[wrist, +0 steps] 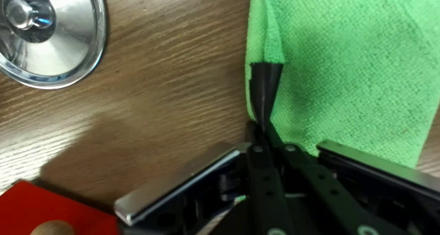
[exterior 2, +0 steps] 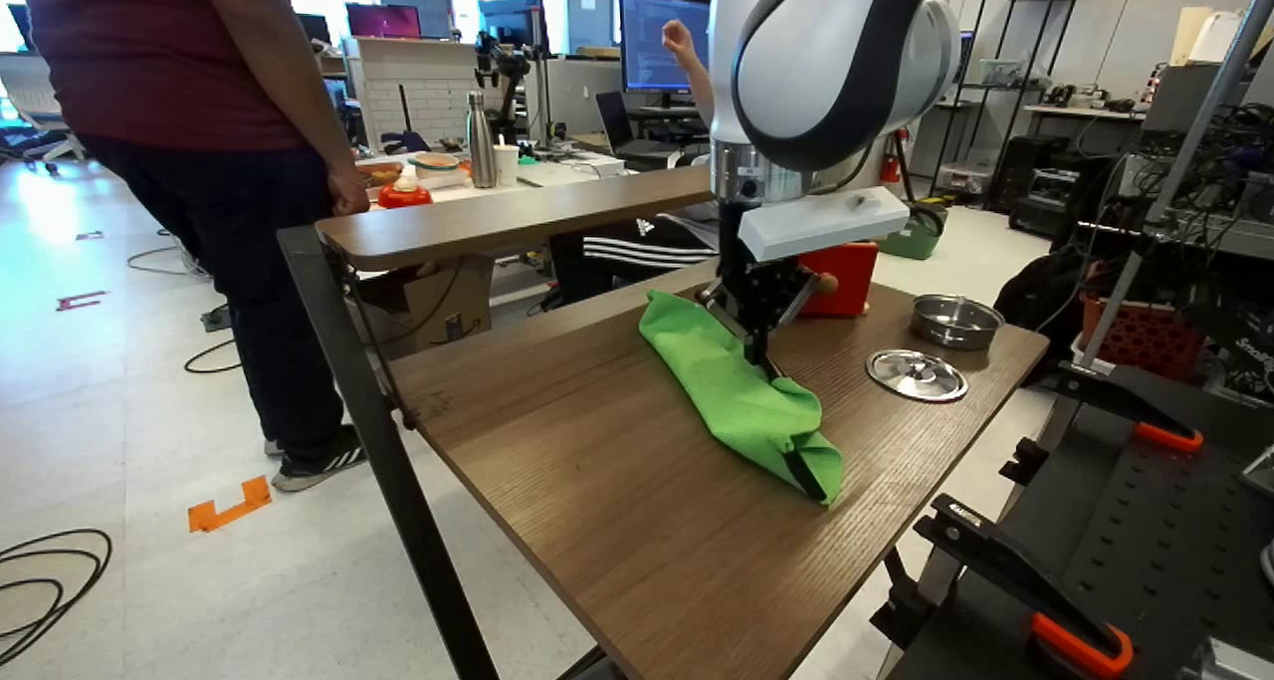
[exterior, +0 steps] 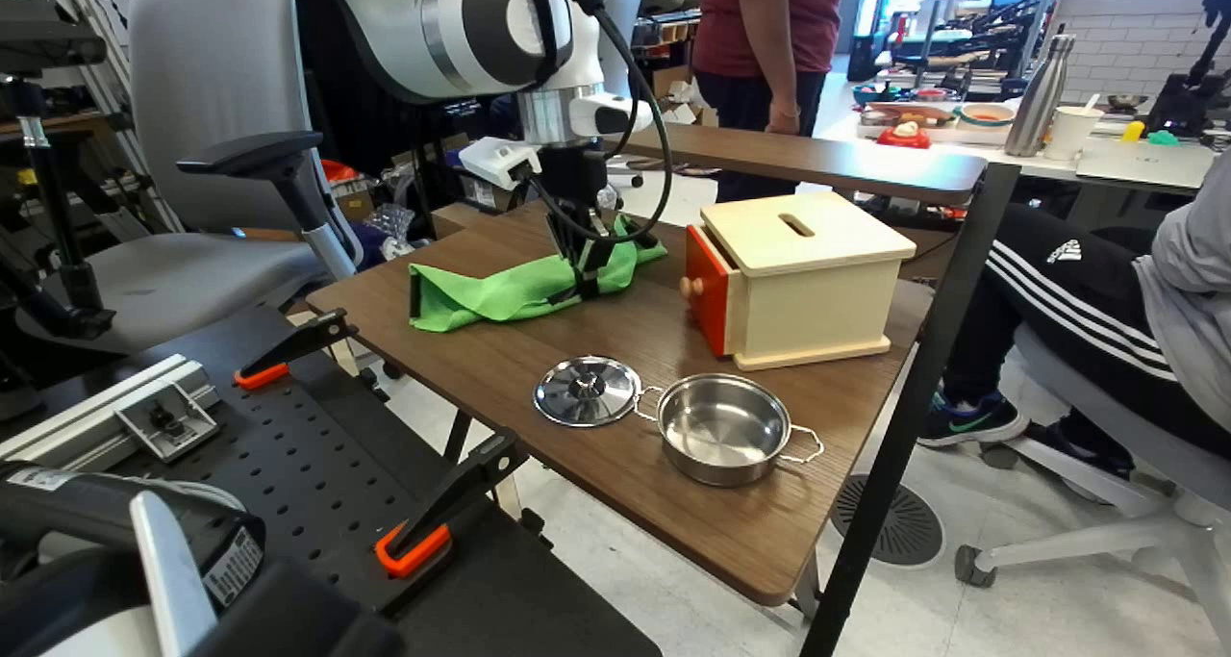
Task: Unfold the green cloth
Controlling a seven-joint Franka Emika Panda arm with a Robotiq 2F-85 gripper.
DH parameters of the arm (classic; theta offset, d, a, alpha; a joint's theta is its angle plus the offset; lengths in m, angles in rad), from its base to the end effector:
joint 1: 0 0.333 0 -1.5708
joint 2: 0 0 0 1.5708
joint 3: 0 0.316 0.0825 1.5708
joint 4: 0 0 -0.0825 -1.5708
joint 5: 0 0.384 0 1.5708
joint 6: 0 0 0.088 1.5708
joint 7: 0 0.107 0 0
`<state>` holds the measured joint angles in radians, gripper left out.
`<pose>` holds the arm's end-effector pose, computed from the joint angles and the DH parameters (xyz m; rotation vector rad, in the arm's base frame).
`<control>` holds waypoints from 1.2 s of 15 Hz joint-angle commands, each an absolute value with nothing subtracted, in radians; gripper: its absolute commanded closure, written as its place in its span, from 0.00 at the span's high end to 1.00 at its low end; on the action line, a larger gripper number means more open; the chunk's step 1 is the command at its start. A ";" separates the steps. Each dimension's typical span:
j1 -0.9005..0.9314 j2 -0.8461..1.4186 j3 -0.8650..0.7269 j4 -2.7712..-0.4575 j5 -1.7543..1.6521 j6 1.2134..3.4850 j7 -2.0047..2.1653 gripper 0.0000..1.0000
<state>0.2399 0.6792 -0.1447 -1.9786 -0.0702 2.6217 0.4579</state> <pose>0.5969 0.0583 0.1192 2.9850 -0.4066 0.0055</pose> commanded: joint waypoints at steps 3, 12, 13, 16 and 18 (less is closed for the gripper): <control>0.396 0.593 -0.222 -2.067 -0.177 2.682 0.577 0.01; 0.477 0.460 -0.242 -2.138 -0.345 2.729 0.756 0.01; 0.461 0.462 -0.231 -2.135 -0.345 2.749 0.752 0.01; 0.434 0.487 -0.212 -2.119 -0.322 2.832 0.724 0.01; 0.421 0.515 -0.202 -2.098 -0.301 2.894 0.709 0.01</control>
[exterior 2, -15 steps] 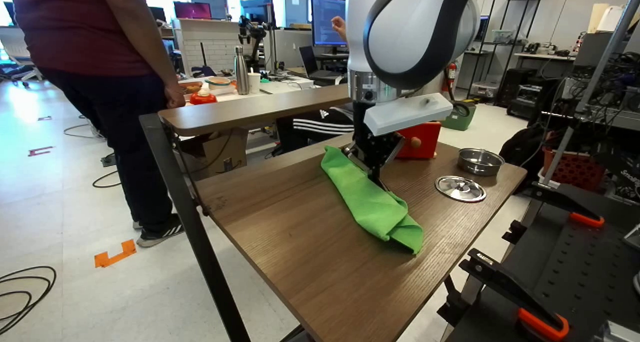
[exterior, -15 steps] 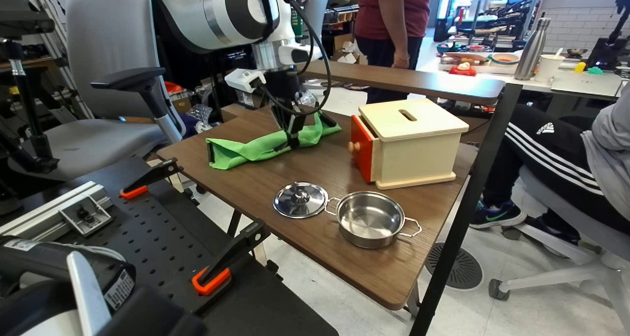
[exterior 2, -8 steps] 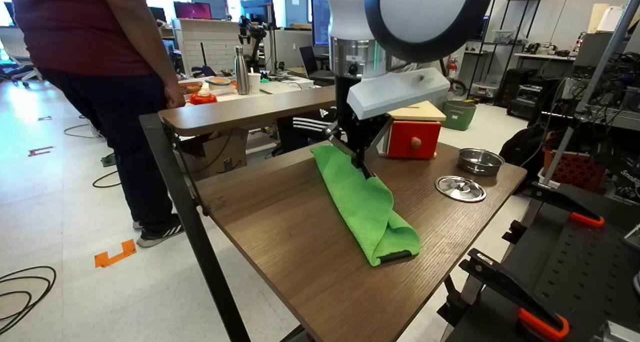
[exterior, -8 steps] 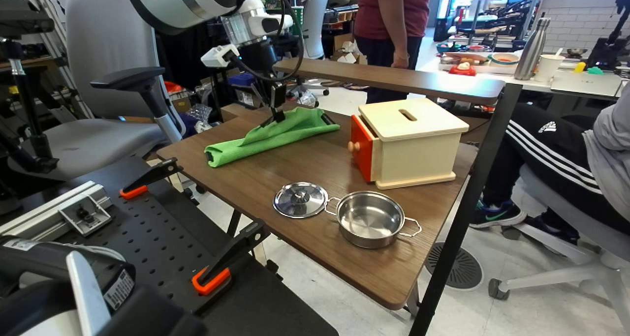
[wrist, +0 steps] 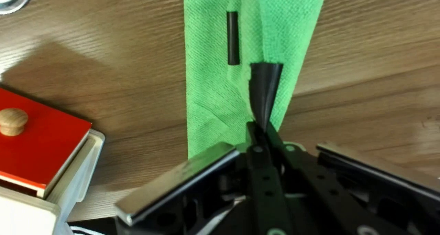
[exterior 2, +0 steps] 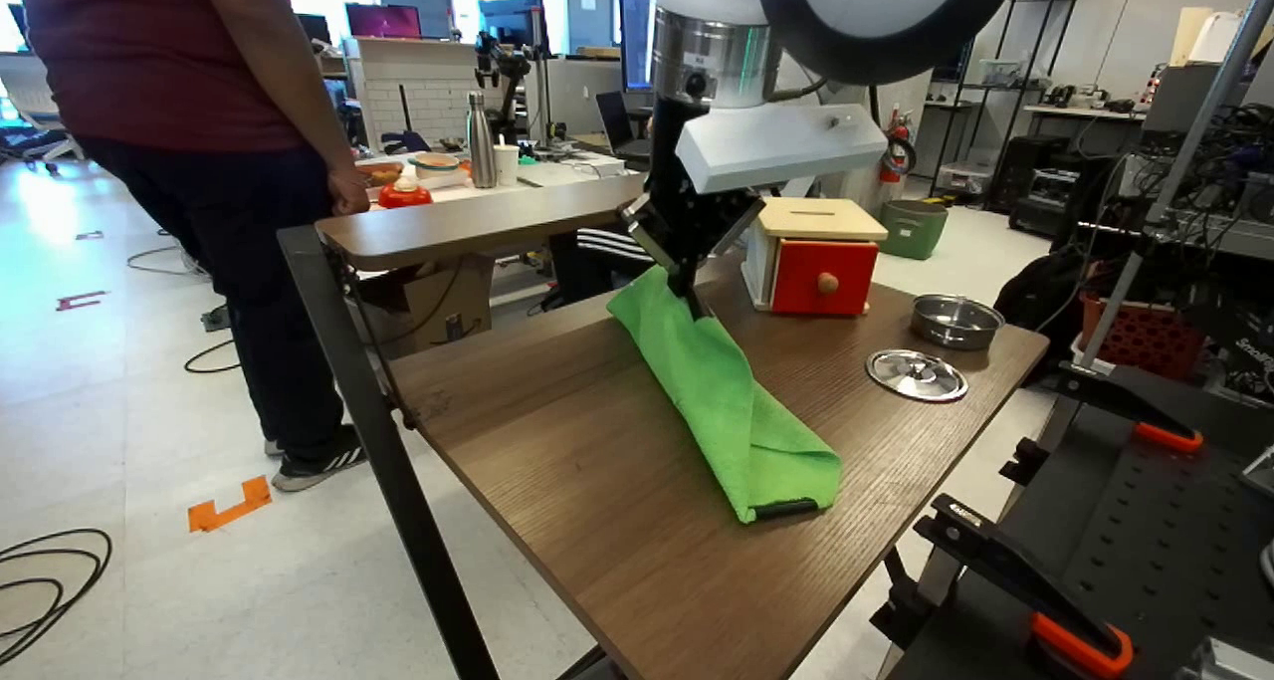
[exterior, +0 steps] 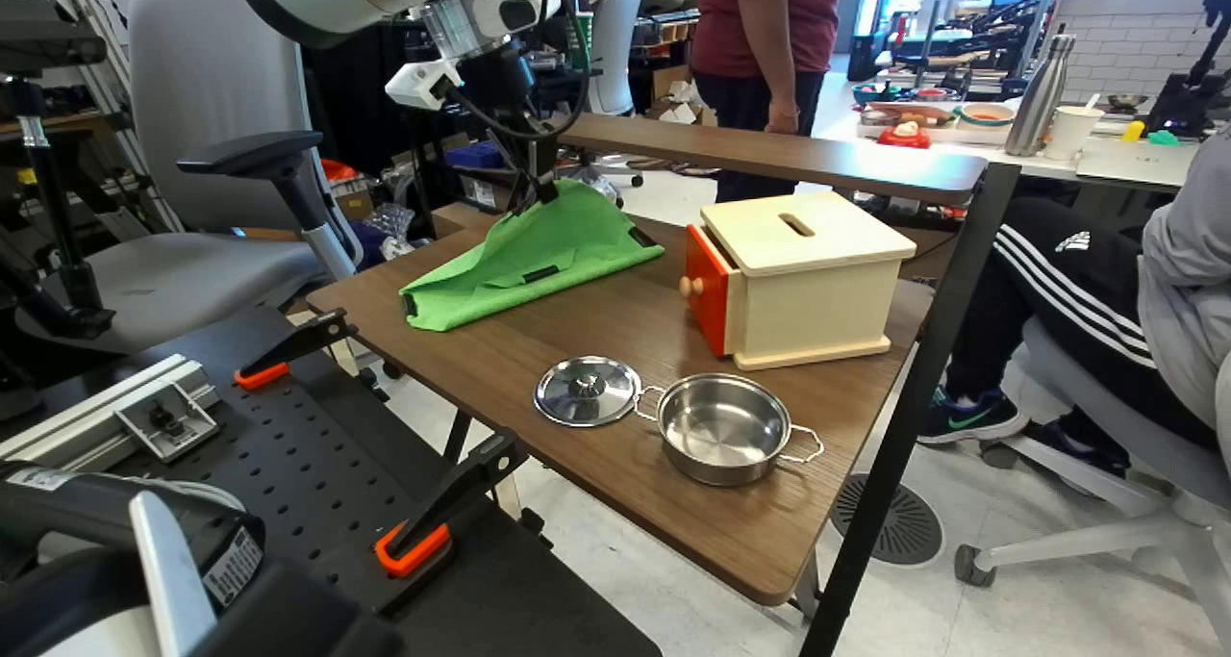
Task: Unfold the green cloth
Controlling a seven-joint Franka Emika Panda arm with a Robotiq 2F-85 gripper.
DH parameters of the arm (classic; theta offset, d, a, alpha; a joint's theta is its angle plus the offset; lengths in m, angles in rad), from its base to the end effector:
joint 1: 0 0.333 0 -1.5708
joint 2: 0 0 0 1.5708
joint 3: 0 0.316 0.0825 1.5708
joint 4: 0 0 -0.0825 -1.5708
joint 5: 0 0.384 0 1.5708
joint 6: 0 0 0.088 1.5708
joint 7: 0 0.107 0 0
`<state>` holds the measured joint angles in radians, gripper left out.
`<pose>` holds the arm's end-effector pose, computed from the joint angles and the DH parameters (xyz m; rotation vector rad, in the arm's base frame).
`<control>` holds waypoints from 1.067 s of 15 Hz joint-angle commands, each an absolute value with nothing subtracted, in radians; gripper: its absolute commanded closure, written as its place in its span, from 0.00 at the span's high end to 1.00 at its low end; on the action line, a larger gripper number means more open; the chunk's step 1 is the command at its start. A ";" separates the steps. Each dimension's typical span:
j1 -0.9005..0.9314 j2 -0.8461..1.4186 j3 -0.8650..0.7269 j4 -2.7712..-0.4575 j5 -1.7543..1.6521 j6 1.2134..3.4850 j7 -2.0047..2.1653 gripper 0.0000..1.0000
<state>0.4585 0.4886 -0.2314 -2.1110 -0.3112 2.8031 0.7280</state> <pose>0.5780 0.1504 0.2045 2.9797 -0.2679 0.4328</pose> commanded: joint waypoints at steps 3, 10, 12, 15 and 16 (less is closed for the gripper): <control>0.406 0.561 -0.184 -2.069 -0.261 2.973 0.674 0.01; 0.369 0.698 -0.090 -1.946 -0.112 2.945 0.502 0.01; 0.381 0.728 -0.089 -1.918 -0.085 2.940 0.471 0.01; 0.377 0.758 -0.067 -1.884 -0.058 2.942 0.434 0.01; 0.373 0.765 -0.056 -1.875 -0.051 2.946 0.422 0.01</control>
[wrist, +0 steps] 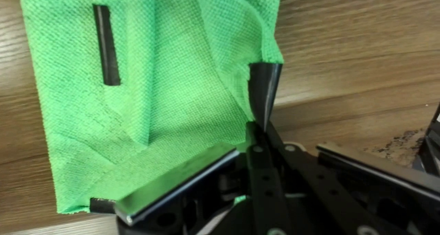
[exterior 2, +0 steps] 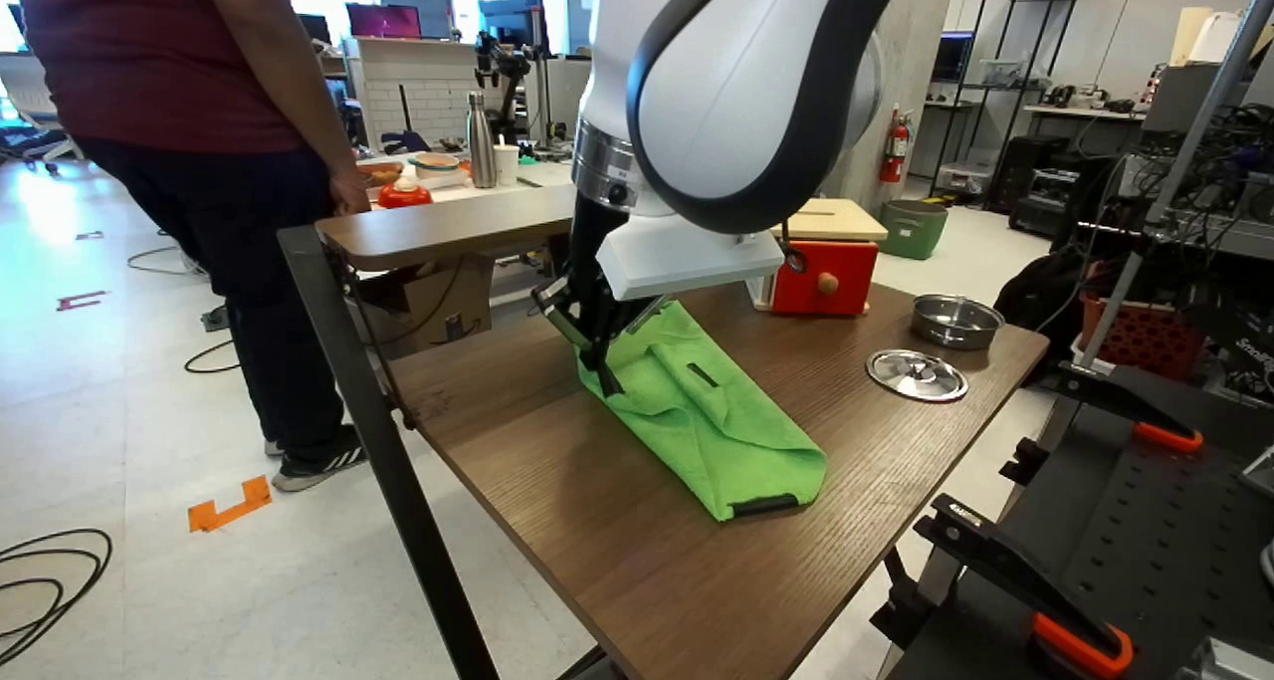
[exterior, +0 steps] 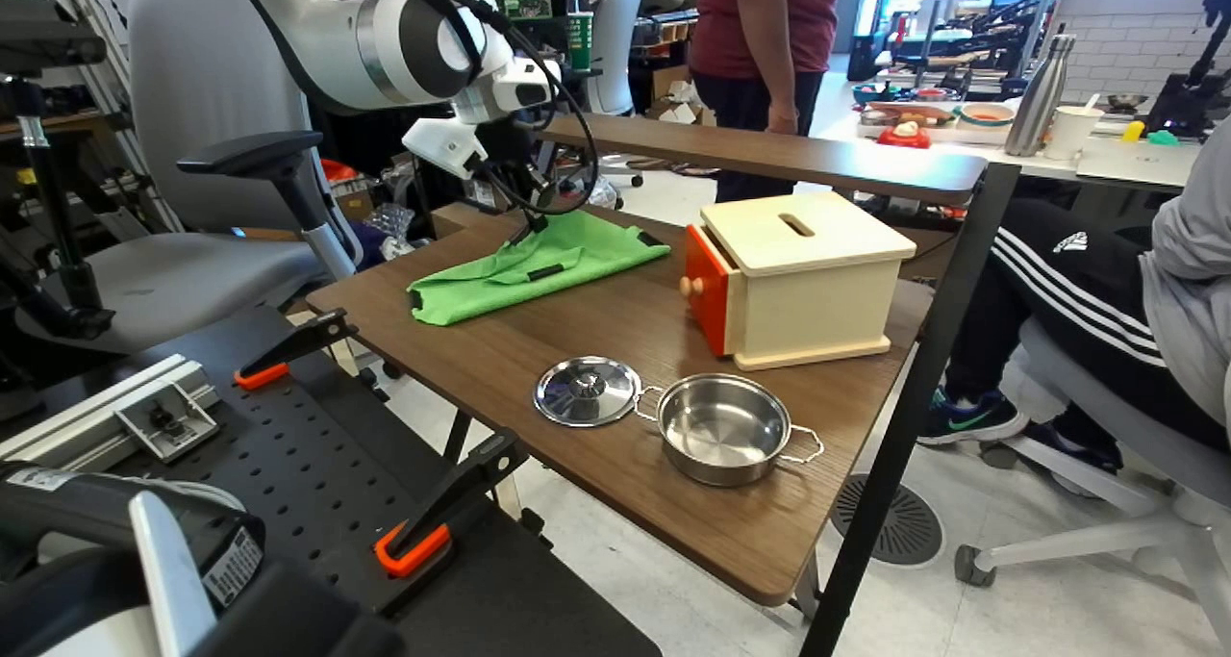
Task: Unfold the green cloth
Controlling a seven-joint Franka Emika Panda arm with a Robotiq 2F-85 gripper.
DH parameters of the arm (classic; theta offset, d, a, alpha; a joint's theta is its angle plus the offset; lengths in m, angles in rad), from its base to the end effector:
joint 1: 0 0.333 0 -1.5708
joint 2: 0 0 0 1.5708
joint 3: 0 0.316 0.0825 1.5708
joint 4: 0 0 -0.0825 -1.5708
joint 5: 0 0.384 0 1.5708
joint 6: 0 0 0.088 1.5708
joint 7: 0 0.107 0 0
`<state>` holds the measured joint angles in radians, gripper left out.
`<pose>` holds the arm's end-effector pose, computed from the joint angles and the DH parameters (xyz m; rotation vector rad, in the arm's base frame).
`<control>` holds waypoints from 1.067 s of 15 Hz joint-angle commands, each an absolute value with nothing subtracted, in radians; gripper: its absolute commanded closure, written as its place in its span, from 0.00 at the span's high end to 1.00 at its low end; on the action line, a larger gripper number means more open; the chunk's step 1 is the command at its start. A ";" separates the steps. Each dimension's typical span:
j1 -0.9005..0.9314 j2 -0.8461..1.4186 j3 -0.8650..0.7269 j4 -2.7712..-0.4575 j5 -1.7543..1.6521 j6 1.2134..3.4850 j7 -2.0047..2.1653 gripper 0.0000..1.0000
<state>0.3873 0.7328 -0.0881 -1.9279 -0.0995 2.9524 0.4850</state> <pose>0.6075 0.1971 0.1343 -3.0747 0.0916 -0.4696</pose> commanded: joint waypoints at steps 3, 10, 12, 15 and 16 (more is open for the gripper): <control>0.371 0.776 -0.029 -1.853 -0.028 2.950 0.396 0.01; 0.348 0.815 0.004 -1.794 0.009 2.939 0.370 0.01; 0.335 0.836 0.012 -1.768 0.025 2.920 0.367 0.30; 0.325 0.857 0.013 -1.744 0.037 2.911 0.359 0.51; 0.328 0.860 0.008 -1.741 0.038 2.910 0.363 0.57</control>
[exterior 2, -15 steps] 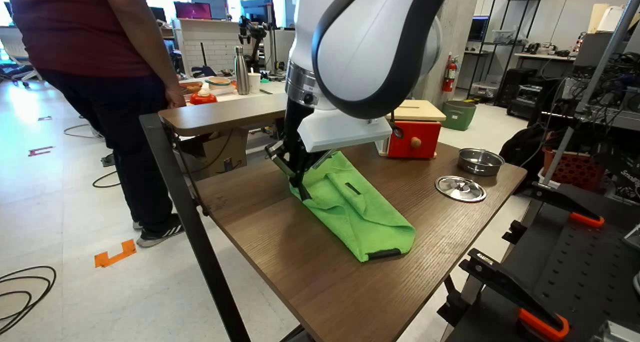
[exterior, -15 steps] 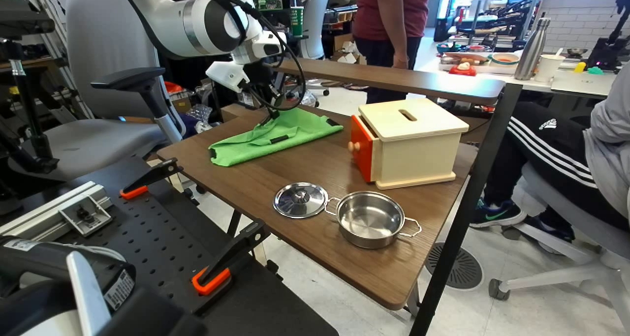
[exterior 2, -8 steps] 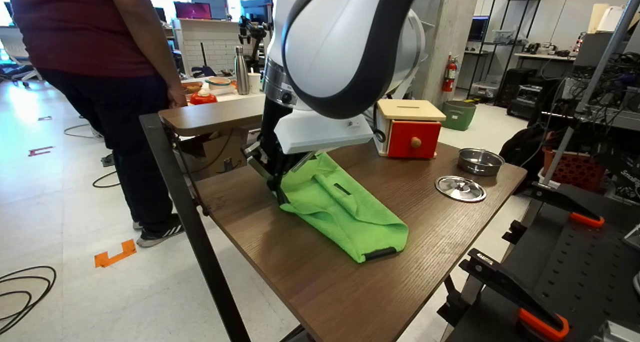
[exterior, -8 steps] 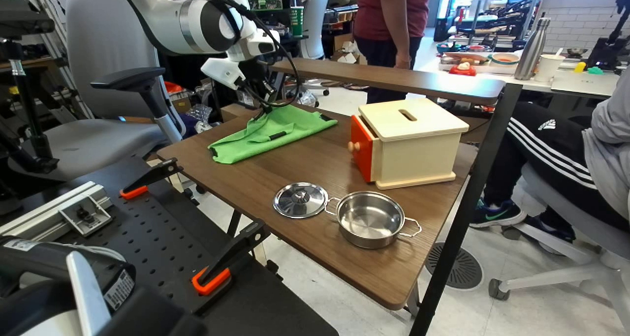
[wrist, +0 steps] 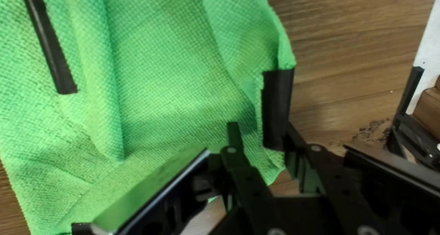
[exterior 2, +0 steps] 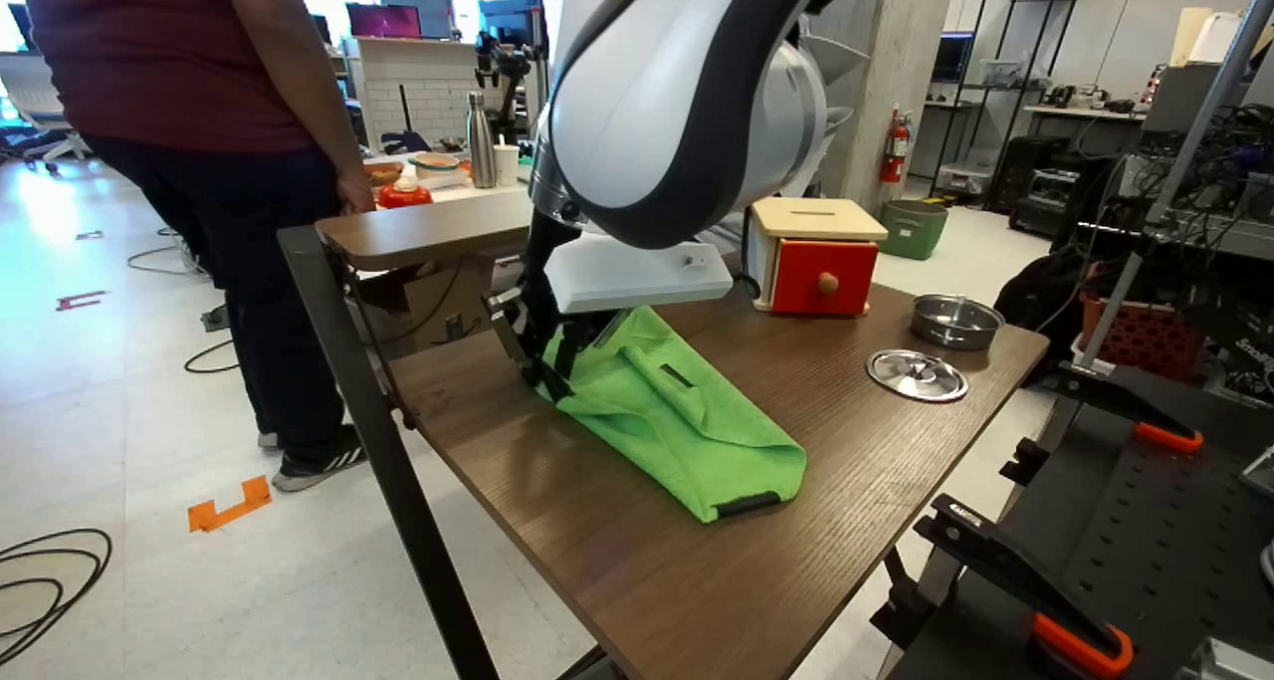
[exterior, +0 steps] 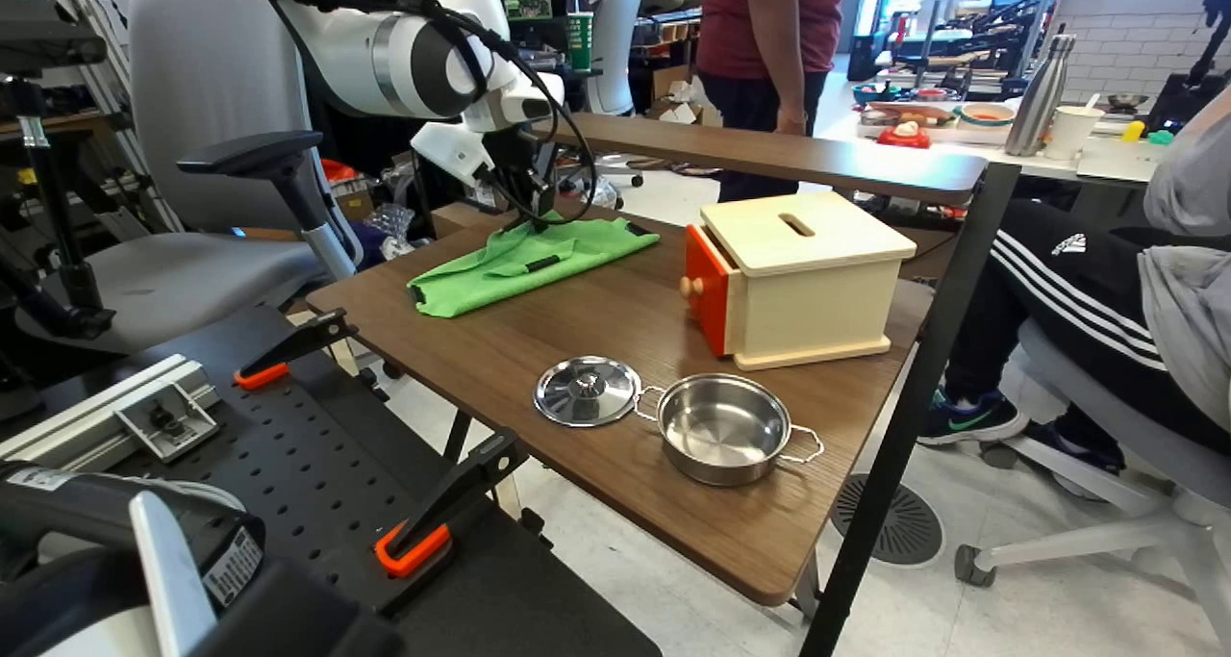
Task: Unfold the green cloth
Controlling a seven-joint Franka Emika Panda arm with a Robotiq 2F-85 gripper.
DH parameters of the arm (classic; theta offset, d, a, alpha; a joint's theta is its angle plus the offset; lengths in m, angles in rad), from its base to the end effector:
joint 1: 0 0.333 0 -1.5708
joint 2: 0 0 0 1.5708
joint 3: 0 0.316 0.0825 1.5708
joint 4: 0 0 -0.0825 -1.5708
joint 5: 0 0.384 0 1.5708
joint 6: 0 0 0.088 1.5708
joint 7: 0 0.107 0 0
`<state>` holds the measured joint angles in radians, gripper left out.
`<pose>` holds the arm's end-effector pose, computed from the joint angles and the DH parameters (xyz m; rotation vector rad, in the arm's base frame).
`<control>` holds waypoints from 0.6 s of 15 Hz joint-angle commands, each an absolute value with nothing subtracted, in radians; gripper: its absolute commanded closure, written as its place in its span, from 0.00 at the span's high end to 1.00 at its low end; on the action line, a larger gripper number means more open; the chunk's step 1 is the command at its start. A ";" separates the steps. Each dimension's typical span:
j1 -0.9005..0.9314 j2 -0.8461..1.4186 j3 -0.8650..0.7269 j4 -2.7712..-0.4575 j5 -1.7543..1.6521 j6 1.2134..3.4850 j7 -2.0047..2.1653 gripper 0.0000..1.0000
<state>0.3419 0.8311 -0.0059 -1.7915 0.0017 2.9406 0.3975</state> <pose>0.6307 0.2205 0.1184 -2.9961 0.0907 -0.4506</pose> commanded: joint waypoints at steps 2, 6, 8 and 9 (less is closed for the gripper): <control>0.329 0.863 0.003 -1.739 0.038 2.912 0.363 0.72; 0.341 0.848 -0.011 -1.767 0.032 2.934 0.368 0.99; 0.353 0.832 -0.023 -1.788 0.027 2.947 0.374 1.00; 0.364 0.819 -0.033 -1.804 0.023 2.946 0.379 1.00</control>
<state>0.3380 0.8496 -0.0097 -1.7732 0.0055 2.9411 0.3961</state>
